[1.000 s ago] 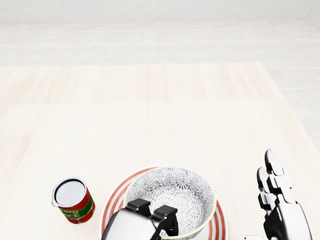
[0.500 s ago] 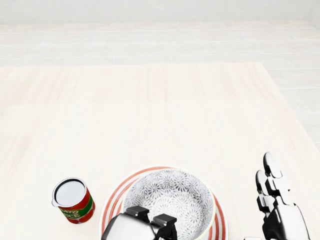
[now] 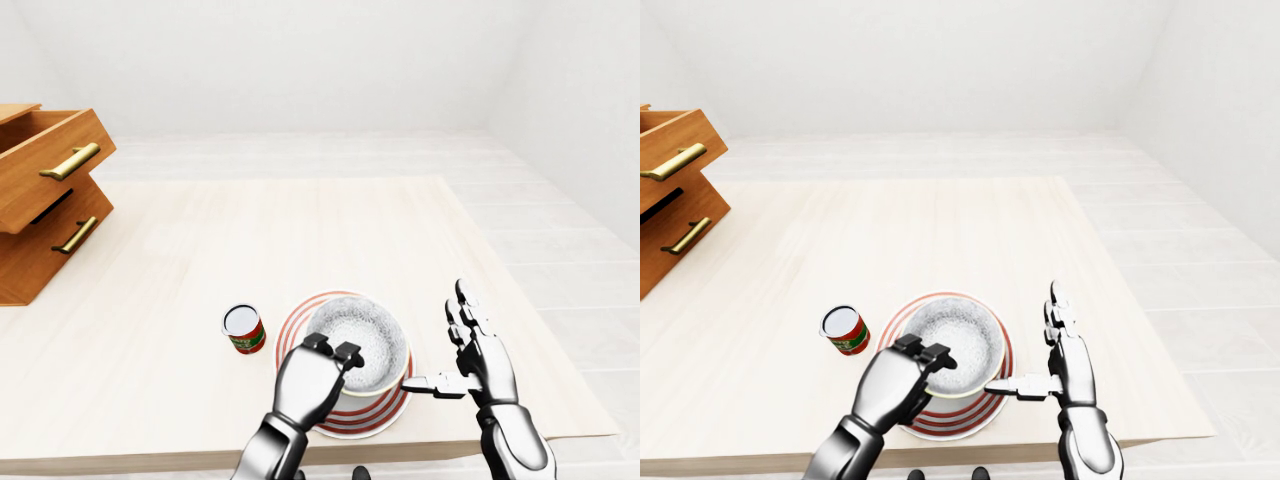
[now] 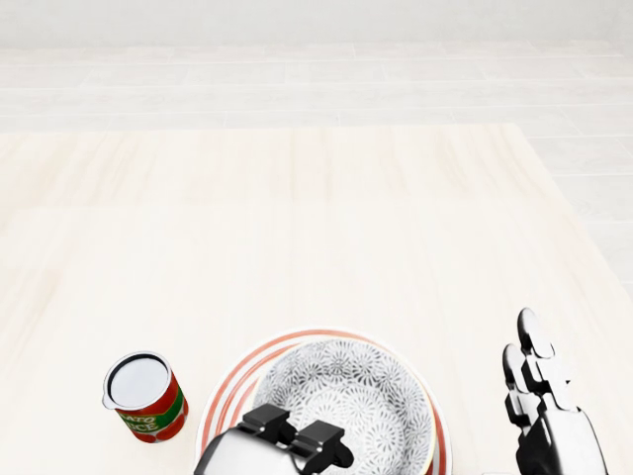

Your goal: Put the bowl on the plate.

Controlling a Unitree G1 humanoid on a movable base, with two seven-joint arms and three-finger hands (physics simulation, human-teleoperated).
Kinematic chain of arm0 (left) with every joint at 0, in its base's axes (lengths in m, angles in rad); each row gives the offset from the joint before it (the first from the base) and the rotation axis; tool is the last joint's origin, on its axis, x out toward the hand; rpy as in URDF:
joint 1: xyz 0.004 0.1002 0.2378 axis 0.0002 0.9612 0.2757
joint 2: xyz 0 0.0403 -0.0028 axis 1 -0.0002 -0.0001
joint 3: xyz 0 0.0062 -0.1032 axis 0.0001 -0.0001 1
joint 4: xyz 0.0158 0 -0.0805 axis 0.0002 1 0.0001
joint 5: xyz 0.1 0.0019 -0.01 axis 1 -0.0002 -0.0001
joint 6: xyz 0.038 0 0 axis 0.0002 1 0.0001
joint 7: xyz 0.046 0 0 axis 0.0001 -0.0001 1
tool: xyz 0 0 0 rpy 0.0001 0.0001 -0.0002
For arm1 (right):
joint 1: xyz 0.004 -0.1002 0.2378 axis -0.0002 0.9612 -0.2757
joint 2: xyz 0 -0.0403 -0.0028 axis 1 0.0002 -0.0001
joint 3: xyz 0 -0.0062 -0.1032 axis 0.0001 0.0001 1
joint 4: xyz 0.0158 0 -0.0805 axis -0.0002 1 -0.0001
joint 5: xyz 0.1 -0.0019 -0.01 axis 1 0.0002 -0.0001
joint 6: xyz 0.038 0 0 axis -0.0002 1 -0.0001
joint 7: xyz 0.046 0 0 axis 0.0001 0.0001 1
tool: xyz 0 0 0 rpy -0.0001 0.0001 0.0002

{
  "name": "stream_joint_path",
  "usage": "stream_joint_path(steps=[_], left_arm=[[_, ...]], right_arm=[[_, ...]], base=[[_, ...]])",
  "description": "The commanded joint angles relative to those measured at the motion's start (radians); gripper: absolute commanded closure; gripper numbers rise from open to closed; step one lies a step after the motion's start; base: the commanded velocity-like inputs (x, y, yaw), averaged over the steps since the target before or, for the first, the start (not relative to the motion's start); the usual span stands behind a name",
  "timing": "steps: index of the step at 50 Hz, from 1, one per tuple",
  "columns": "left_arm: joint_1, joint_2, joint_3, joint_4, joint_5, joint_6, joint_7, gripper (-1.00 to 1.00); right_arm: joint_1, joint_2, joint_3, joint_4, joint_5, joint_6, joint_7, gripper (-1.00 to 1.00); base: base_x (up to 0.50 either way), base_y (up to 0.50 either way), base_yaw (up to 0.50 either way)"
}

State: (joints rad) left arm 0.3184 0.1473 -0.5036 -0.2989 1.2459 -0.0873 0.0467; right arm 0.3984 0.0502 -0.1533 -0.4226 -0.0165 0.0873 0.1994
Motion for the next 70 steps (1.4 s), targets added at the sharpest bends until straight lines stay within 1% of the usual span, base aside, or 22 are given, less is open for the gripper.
stream_joint_path(steps=[1, 16, 23, 28, 34, 37, 43, 44, 47, 49, 50, 53, 55, 56, 58, 60, 62, 64, 66, 67, 68, 70], left_arm=[[0.026, 0.019, 0.005, -0.042, -0.004, 0.0, -0.017, 0.02], [0.072, 0.049, 0.014, -0.1, -0.008, 0.0, -0.038, -0.02], [0.089, 0.068, 0.035, -0.138, -0.005, 0.0, -0.054, -0.05], [0.117, 0.076, 0.038, -0.155, -0.007, 0.0, -0.047, -0.05], [0.125, 0.079, 0.048, -0.179, -0.008, 0.0, -0.059, -0.09], [0.137, 0.082, 0.048, -0.186, -0.009, 0.0, -0.055, -0.2], [0.169, 0.092, 0.053, -0.241, -0.018, 0.0, -0.068, -0.25], [0.169, 0.1, 0.057, -0.254, -0.003, 0.0, -0.077, -0.26], [0.178, 0.098, 0.068, -0.274, -0.029, 0.0, -0.084, -0.4], [0.179, 0.103, 0.07, -0.286, -0.017, 0.0, -0.097, -0.41], [0.191, 0.103, 0.07, -0.291, -0.031, 0.0, -0.094, -0.43], [0.192, 0.104, 0.077, -0.296, -0.038, 0.0, -0.096, -0.6], [0.2, 0.111, 0.09, -0.306, -0.041, 0.0, -0.103, -0.59], [0.206, 0.112, 0.094, -0.316, -0.049, 0.0, -0.107, -0.7], [0.217, 0.115, 0.102, -0.339, -0.05, 0.0, -0.119, -0.76], [0.222, 0.114, 0.106, -0.353, -0.054, 0.0, -0.128, -0.75], [0.231, 0.114, 0.115, -0.37, -0.066, 0.0, -0.14, -0.91], [0.234, 0.12, 0.137, -0.389, -0.071, 0.0, -0.153, -0.91], [0.25, 0.119, 0.148, -0.409, -0.084, 0.0, -0.162, -1.0], [0.258, 0.123, 0.157, -0.417, -0.082, 0.0, -0.168, -1.0], [0.267, 0.113, 0.165, -0.423, -0.113, 0.0, -0.176, -1.0], [0.268, 0.113, 0.175, -0.437, -0.113, 0.0, -0.188, -1.0]], right_arm=[[0.002, 0.0, 0.002, 0.009, 0.004, 0.0, -0.001, -1.0], [-0.011, -0.005, 0.005, 0.003, 0.007, 0.0, -0.001, -1.0], [-0.017, -0.007, 0.006, 0.001, 0.007, 0.0, -0.003, -1.0], [-0.017, -0.008, 0.007, 0.003, 0.007, 0.0, -0.004, -1.0], [-0.02, -0.008, 0.01, 0.007, 0.007, 0.0, -0.005, -1.0], [-0.023, -0.009, 0.012, 0.01, 0.006, 0.0, -0.007, -1.0], [-0.026, -0.011, 0.015, 0.013, 0.006, 0.0, -0.01, -1.0], [-0.027, -0.011, 0.015, 0.012, 0.009, 0.0, -0.009, -1.0], [-0.029, -0.012, 0.017, 0.014, 0.005, 0.0, -0.011, -1.0], [-0.03, -0.012, 0.019, 0.017, 0.006, 0.0, -0.012, -1.0], [-0.031, -0.012, 0.019, 0.021, 0.006, 0.0, -0.013, -1.0], [-0.03, -0.012, 0.023, 0.027, 0.005, 0.0, -0.014, -1.0], [-0.025, -0.013, 0.024, 0.022, 0.008, 0.0, -0.014, -1.0], [-0.022, -0.013, 0.023, 0.02, 0.009, 0.0, -0.014, -1.0], [-0.017, -0.014, 0.023, 0.015, 0.009, 0.0, -0.012, -1.0], [-0.015, -0.014, 0.022, 0.011, 0.012, 0.0, -0.012, -1.0], [-0.013, -0.014, 0.019, 0.009, 0.013, 0.0, -0.011, -1.0], [-0.013, -0.014, 0.02, 0.01, 0.009, 0.0, -0.012, -1.0], [-0.015, -0.013, 0.019, 0.01, 0.011, 0.0, -0.012, -1.0], [-0.017, -0.013, 0.019, 0.009, 0.009, 0.0, -0.014, -1.0], [-0.018, -0.013, 0.02, 0.008, 0.01, 0.0, -0.012, -1.0], [-0.018, -0.013, 0.02, 0.009, 0.01, 0.0, -0.012, -1.0]], base=[[0.0, 0.0, 0.0], [0.0, 0.0, 0.0], [0.0, 0.0, 0.0], [0.0, 0.0, 0.0], [0.0, 0.0, 0.0], [0.0, 0.0, 0.0], [0.0, 0.0, 0.0], [0.0, 0.0, 0.0], [0.0, 0.0, 0.0], [0.0, 0.0, 0.0], [0.0, 0.0, 0.0], [0.0, 0.0, 0.0], [0.0, 0.0, 0.0], [0.0, 0.0, 0.0], [0.0, 0.0, 0.0], [0.0, 0.0, 0.0], [0.0, 0.0, 0.0], [0.0, 0.0, 0.0], [0.0, 0.0, 0.0], [0.0, 0.0, 0.0], [0.0, 0.0, 0.0], [0.0, 0.0, 0.0]])
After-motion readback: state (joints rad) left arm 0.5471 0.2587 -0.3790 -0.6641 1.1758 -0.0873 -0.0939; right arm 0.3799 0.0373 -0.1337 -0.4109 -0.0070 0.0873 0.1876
